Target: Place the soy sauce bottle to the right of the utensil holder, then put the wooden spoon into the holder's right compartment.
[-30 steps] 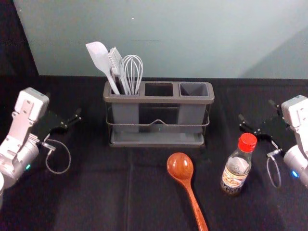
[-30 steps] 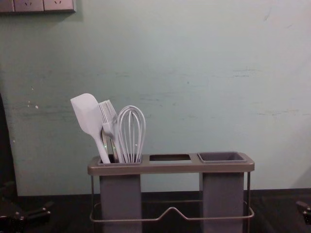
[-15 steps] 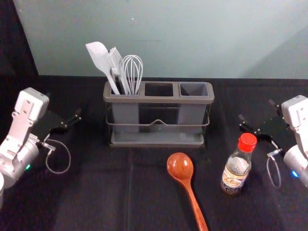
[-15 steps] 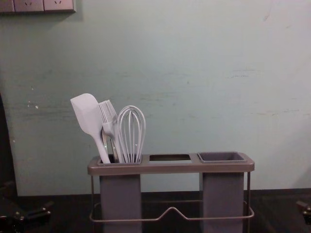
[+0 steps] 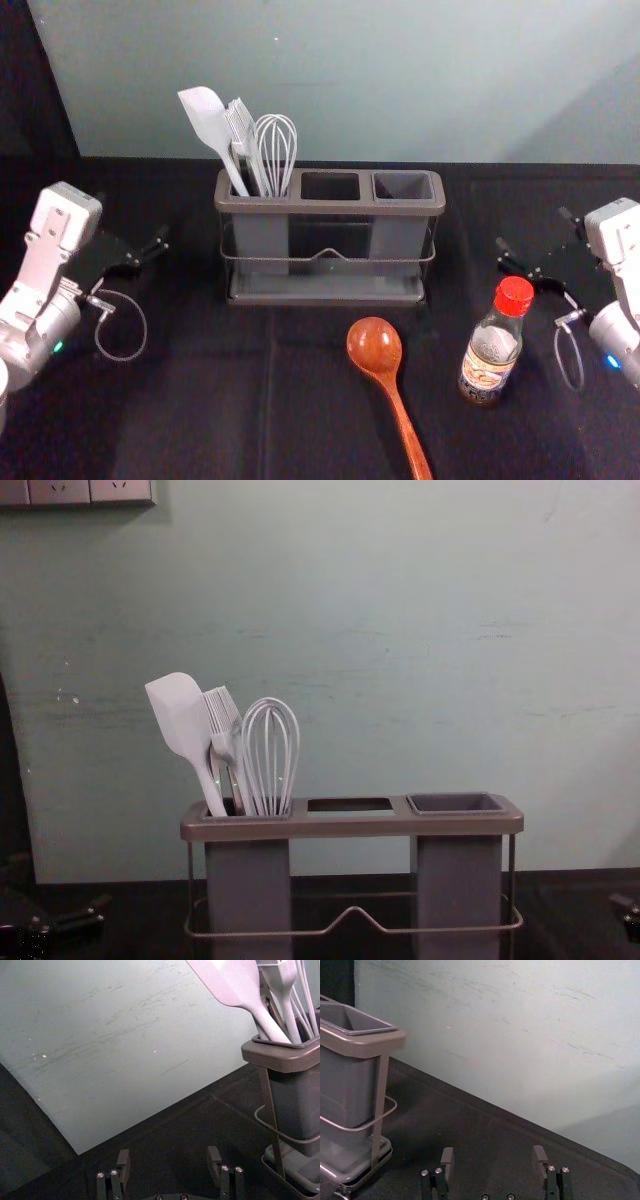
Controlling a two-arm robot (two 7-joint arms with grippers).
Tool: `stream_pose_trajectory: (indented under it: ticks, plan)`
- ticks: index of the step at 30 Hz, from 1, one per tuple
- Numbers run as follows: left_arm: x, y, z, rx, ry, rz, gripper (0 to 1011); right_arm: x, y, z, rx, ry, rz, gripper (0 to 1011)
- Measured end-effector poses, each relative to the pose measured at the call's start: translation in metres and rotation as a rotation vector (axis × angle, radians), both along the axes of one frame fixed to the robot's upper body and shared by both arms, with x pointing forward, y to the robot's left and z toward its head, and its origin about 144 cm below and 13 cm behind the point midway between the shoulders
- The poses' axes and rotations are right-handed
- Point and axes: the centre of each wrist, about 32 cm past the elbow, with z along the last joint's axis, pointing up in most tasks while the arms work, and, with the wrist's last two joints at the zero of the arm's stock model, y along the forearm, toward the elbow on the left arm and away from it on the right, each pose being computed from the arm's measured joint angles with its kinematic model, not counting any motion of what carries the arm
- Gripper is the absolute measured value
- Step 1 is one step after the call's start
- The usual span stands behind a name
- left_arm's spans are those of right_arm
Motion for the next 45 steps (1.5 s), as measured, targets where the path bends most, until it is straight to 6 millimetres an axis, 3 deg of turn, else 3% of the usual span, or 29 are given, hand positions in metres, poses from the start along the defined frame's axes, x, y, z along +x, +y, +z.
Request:
stream_pose_trajectory:
  ticks: [8, 17, 36, 45]
  plan:
    - [0.0, 0.0, 0.0, 0.0, 0.0, 0.0, 1005, -0.003, -0.002, 0.001, 0.011, -0.008, -0.004, 1002]
    - [0.0, 0.0, 0.0, 0.0, 0.0, 0.0, 1005, -0.022, -0.01, 0.007, 0.035, -0.026, -0.006, 1003]
    - [0.0, 0.0, 0.0, 0.0, 0.0, 0.0, 1005, -0.091, -0.037, 0.022, 0.022, -0.026, 0.042, 1003]
    - [0.0, 0.0, 0.0, 0.0, 0.0, 0.0, 1005, -0.118, -0.046, 0.029, 0.103, -0.018, 0.102, 1002]
